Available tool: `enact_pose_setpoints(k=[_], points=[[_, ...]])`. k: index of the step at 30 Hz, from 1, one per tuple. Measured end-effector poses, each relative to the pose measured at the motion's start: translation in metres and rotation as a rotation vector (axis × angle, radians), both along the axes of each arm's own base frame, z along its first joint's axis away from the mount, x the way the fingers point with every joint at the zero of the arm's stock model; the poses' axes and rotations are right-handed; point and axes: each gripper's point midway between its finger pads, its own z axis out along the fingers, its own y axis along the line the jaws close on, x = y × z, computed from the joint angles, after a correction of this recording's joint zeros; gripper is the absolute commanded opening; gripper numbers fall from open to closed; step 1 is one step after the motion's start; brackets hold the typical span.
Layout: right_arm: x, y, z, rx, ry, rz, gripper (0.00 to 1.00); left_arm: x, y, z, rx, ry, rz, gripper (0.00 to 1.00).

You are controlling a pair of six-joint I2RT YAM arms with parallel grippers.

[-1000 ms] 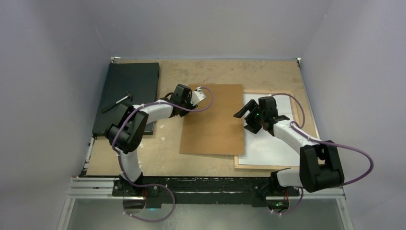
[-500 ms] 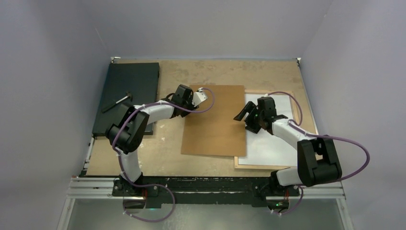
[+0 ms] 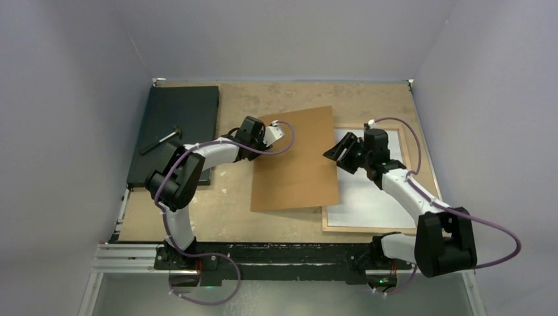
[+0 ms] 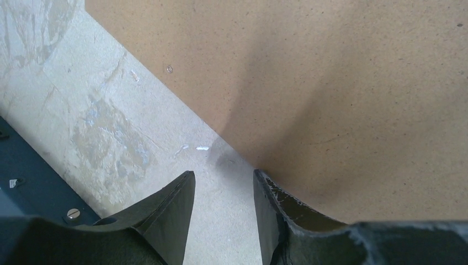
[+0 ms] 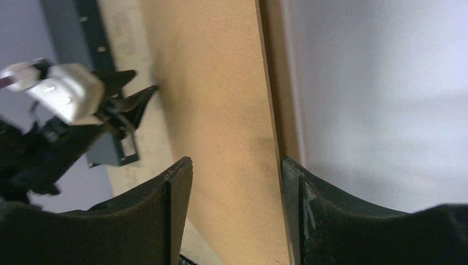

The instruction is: Put the photo into the frame

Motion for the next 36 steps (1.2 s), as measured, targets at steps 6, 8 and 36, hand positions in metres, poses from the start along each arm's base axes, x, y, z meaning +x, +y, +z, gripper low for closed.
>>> enact_pose_setpoints(k=[6, 8, 36], points=[[0.002, 0.023, 0.04, 0.129, -0.121, 0.103, 0.33, 0.001, 0.003, 0.0, -0.023, 0.018, 0.001, 0.44], [-0.003, 0.034, 0.043, 0.171, -0.111, 0.146, 0.28, -0.002, -0.002, 0.001, -0.06, 0.04, -0.018, 0.45], [0.049, 0.07, 0.14, 0.446, -0.03, -0.059, 0.0, -0.187, -0.045, 0.285, -0.263, -0.305, -0.701, 0.64]])
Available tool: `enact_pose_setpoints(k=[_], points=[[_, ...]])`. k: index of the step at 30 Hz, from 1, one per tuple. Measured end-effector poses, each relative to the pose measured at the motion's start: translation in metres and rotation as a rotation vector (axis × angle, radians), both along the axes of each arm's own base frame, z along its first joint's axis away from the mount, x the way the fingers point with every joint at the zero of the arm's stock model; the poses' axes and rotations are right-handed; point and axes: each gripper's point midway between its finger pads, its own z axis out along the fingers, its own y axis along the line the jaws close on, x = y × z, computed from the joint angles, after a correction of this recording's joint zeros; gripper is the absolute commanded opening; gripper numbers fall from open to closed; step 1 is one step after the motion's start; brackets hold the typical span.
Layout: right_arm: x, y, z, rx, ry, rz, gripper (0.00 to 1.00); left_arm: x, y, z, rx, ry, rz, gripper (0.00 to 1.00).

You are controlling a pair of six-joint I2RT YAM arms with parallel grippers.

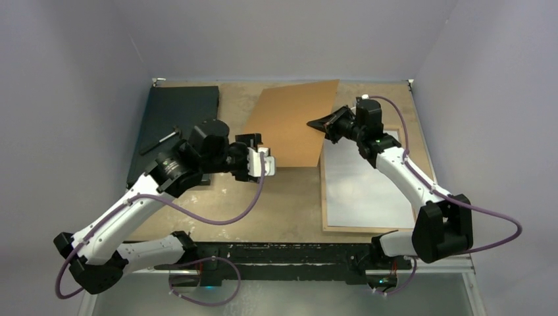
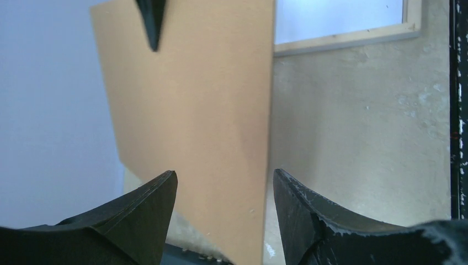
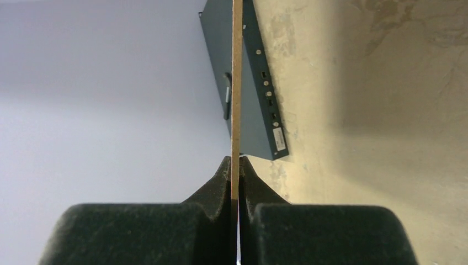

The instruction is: Put the photo into the frame

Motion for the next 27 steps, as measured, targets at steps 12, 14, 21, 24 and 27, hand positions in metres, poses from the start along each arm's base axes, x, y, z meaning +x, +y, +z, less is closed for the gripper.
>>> enact_pose_setpoints(k=[12, 14, 21, 24, 27], points=[[0.008, 0.016, 0.021, 0.073, 0.025, -0.055, 0.0, 0.011, -0.007, -0.062, 0.16, -0.037, 0.063, 0.51], [0.007, 0.02, 0.023, 0.079, 0.022, -0.05, 0.0, 0.024, -0.007, -0.059, 0.158, -0.1, 0.125, 0.5], [0.001, 0.031, 0.026, 0.099, 0.029, -0.027, 0.06, 0.052, -0.002, -0.053, 0.148, -0.245, 0.239, 0.12], [0.001, 0.029, 0.024, 0.096, 0.039, -0.037, 0.35, 0.058, -0.002, -0.044, 0.146, -0.311, 0.25, 0.0], [-0.003, 0.029, 0.019, 0.068, 0.043, -0.015, 0.56, 0.063, -0.001, -0.03, 0.104, -0.349, 0.279, 0.0]])
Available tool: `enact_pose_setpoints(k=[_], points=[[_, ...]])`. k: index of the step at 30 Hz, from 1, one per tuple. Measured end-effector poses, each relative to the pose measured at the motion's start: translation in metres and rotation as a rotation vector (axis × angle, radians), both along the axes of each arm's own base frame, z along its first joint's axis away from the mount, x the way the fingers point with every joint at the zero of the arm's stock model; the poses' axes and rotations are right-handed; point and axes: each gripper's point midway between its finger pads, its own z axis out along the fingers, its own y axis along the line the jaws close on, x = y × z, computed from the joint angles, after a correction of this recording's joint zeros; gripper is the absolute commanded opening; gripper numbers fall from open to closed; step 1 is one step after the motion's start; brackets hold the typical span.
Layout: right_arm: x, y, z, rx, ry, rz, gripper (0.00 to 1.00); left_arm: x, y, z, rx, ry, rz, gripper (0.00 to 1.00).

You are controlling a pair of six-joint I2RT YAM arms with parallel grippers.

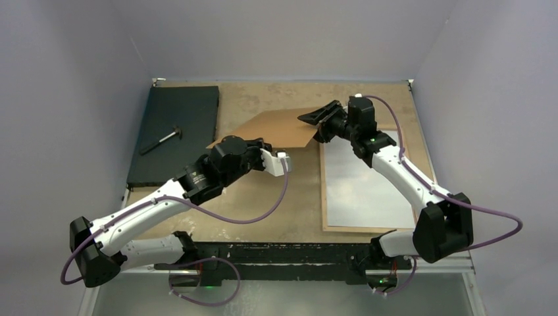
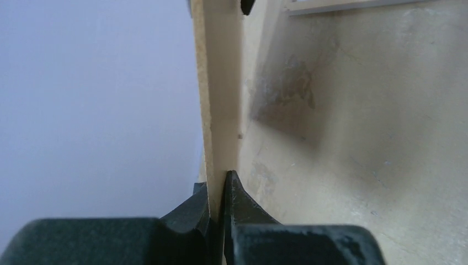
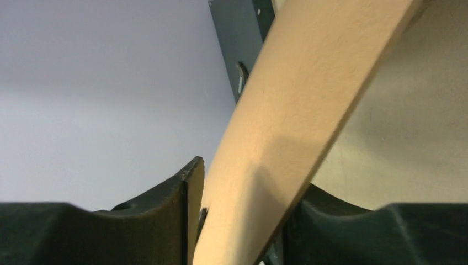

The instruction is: Put the photo into the frame

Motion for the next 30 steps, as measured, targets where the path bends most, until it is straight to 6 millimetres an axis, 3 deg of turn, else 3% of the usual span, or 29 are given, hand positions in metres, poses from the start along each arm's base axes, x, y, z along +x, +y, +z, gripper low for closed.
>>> enact_pose_setpoints(k=[5, 9, 13, 19, 24, 30], points=[[-0.01, 0.005, 0.005, -0.081, -0.081, 0.105, 0.78, -0.004, 0.001, -0.013, 0.031, 0.001, -0.025, 0.0], [-0.021, 0.004, -0.005, -0.173, -0.144, 0.212, 0.98, -0.005, 0.002, -0.01, 0.039, -0.013, -0.035, 0.0], [-0.023, -0.013, -0.012, -0.272, -0.223, 0.308, 0.99, -0.007, 0.004, -0.013, 0.061, -0.012, -0.042, 0.0], [-0.016, -0.049, -0.005, -0.462, -0.406, 0.354, 0.99, -0.011, 0.011, -0.015, 0.091, -0.005, -0.041, 0.0], [-0.034, -0.067, 0.015, -0.653, -0.647, 0.368, 0.99, -0.013, 0.019, -0.012, 0.108, 0.001, -0.024, 0.0], [-0.066, -0.084, 0.022, -0.873, -1.003, 0.421, 0.93, -0.016, 0.022, 0.012, 0.1, -0.006, -0.026, 0.0]])
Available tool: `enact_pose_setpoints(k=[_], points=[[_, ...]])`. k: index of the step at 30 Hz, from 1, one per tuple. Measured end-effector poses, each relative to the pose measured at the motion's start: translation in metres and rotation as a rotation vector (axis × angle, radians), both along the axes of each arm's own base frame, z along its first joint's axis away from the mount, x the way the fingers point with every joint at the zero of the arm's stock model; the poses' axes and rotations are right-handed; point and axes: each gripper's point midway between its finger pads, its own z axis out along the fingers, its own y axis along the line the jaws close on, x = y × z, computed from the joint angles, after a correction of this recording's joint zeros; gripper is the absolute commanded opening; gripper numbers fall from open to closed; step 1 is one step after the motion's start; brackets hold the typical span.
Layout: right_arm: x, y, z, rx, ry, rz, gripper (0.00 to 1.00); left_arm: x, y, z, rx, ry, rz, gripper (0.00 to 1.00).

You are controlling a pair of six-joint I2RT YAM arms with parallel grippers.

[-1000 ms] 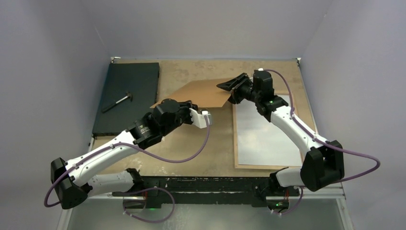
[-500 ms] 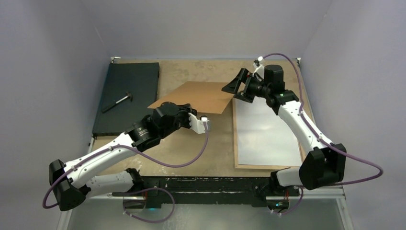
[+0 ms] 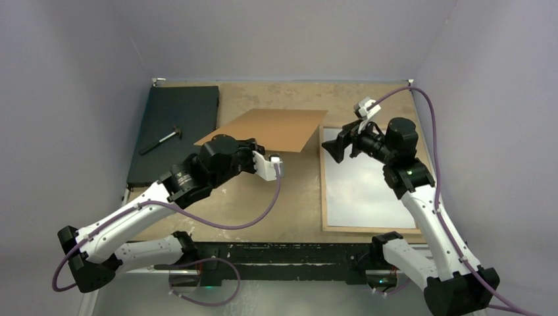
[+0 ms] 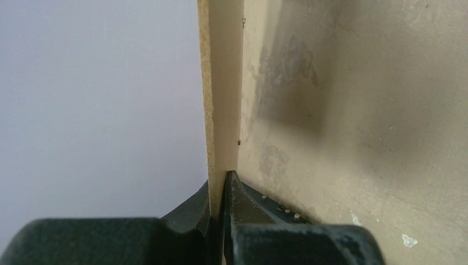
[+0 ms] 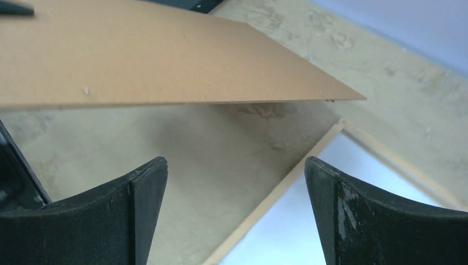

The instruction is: Put the photo into the frame

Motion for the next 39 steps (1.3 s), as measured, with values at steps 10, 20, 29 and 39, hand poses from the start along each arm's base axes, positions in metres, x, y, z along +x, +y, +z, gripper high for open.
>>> enact_pose_setpoints(k=[10, 20, 29, 39], points=[[-0.022, 0.027, 0.002, -0.226, -0.317, 0.313, 0.86, -0.02, 0.01, 0.019, -0.007, 0.011, -0.06, 0.0], [-0.041, 0.069, -0.001, -0.293, -0.464, 0.516, 0.76, -0.029, 0.013, 0.01, 0.036, 0.037, -0.099, 0.0], [-0.034, 0.102, -0.019, -0.374, -0.51, 0.554, 0.36, -0.03, 0.009, 0.015, 0.038, 0.022, -0.128, 0.0], [-0.024, 0.104, -0.004, -0.413, -0.611, 0.505, 0.0, -0.011, 0.007, 0.051, -0.073, -0.119, -0.061, 0.81]])
